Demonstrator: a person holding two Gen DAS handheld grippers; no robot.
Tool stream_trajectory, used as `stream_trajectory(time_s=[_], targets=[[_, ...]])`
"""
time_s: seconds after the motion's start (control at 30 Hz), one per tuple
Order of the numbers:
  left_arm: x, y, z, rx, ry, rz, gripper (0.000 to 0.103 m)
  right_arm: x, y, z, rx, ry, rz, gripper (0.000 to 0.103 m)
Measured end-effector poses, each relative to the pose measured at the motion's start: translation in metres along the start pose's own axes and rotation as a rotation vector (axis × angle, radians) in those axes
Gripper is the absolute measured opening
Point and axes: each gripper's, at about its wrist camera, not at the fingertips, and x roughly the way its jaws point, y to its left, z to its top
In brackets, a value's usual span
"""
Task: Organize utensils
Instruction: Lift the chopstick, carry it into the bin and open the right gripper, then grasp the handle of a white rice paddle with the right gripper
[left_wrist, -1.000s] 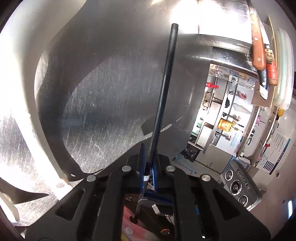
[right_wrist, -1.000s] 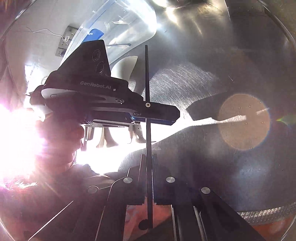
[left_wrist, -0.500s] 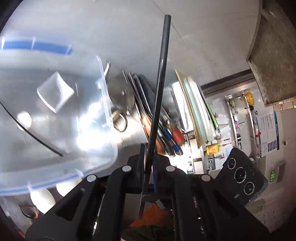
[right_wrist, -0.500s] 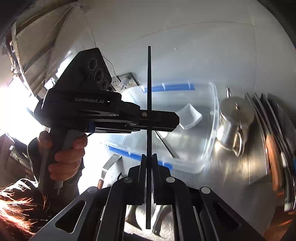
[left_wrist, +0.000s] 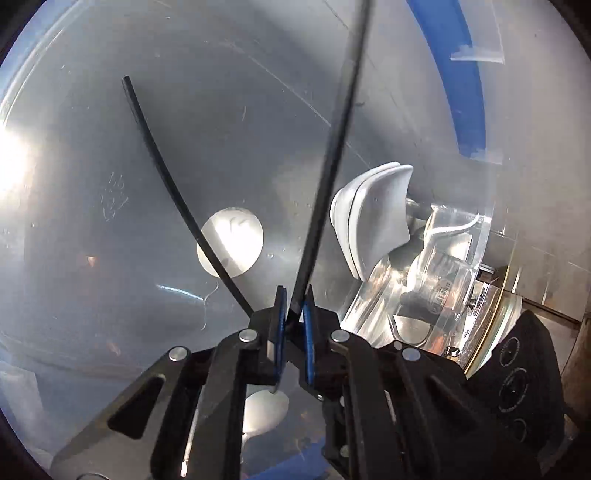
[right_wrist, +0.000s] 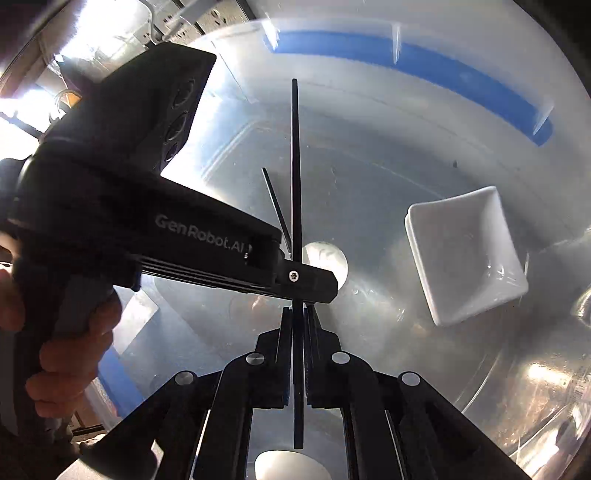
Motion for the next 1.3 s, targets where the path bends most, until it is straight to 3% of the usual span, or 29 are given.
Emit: stream_trajectory(time_s=[0.1, 0.2, 0.23, 0.27, 0.3, 0.33, 0.37, 0.4, 0.43, 0.47, 0.57, 0.67, 0.73, 0.8, 0.93, 0.97, 1.03, 1.2, 1.3], targets=[[-0.001, 0.000, 0.002, -0.017, -0.024, 0.104, 0.007, 0.012, -0.011, 0.004, 0.014, 0.073, -0.002, 0.007], [-0.004, -0.001, -0.005, -0.018, -0.010, 0.131, 0.011, 0.007, -0.016, -0.004, -0.004, 0.081, -0.039, 0.014], [-0.010, -0.006, -0.009, 0.001, -0.018, 0.129, 0.022, -0.002, -0.016, -0.009, -0.010, 0.058, -0.048, 0.018], [-0.019, -0.011, -0.017, 0.028, -0.034, 0.114, 0.039, -0.017, -0.015, -0.019, -0.009, 0.023, -0.048, 0.018], [-0.029, -0.018, -0.025, 0.060, -0.065, 0.081, 0.045, -0.036, -0.013, -0.029, -0.008, -0.021, -0.025, 0.018], [-0.042, -0.026, -0.036, 0.101, -0.105, 0.038, 0.058, -0.057, -0.009, -0.042, -0.017, -0.075, -0.001, 0.018], [-0.058, -0.033, -0.051, 0.149, -0.153, -0.003, 0.062, -0.078, -0.003, -0.060, -0.034, -0.134, 0.019, 0.019], [-0.074, -0.039, -0.069, 0.201, -0.205, -0.037, 0.063, -0.097, 0.004, -0.082, -0.051, -0.186, 0.038, 0.025], [-0.090, -0.042, -0.087, 0.257, -0.256, -0.064, 0.066, -0.112, 0.011, -0.107, -0.062, -0.228, 0.049, 0.039], [-0.102, -0.046, -0.109, 0.320, -0.300, -0.090, 0.071, -0.120, 0.018, -0.132, -0.070, -0.254, 0.044, 0.045], [-0.123, -0.047, -0.167, 0.478, -0.368, -0.149, 0.080, -0.104, 0.032, -0.199, -0.036, -0.209, -0.001, 0.049], [-0.114, -0.032, -0.196, 0.502, -0.331, -0.144, 0.080, -0.047, 0.041, -0.244, 0.065, -0.075, -0.072, 0.049], [-0.097, -0.016, -0.204, 0.468, -0.288, -0.111, 0.080, -0.014, 0.036, -0.261, 0.142, -0.012, -0.032, 0.049], [-0.082, 0.001, -0.210, 0.433, -0.234, -0.091, 0.080, 0.001, 0.040, -0.277, 0.205, 0.026, -0.007, 0.049], [-0.052, 0.018, -0.218, 0.402, -0.152, -0.084, 0.080, 0.013, 0.060, -0.299, 0.214, 0.062, -0.045, 0.048], [-0.046, 0.020, -0.220, 0.397, -0.136, -0.085, 0.080, 0.017, 0.063, -0.300, 0.196, 0.069, -0.074, 0.046], [-0.037, 0.021, -0.226, 0.393, -0.110, -0.086, 0.080, 0.019, 0.070, -0.303, 0.175, 0.056, -0.110, 0.023], [-0.011, 0.029, -0.231, 0.373, -0.032, -0.097, 0.080, 0.015, 0.052, -0.318, 0.269, 0.022, -0.056, 0.018], [0.021, 0.038, -0.225, 0.300, 0.049, -0.130, 0.080, 0.010, 0.043, -0.326, 0.308, 0.015, -0.015, 0.004]])
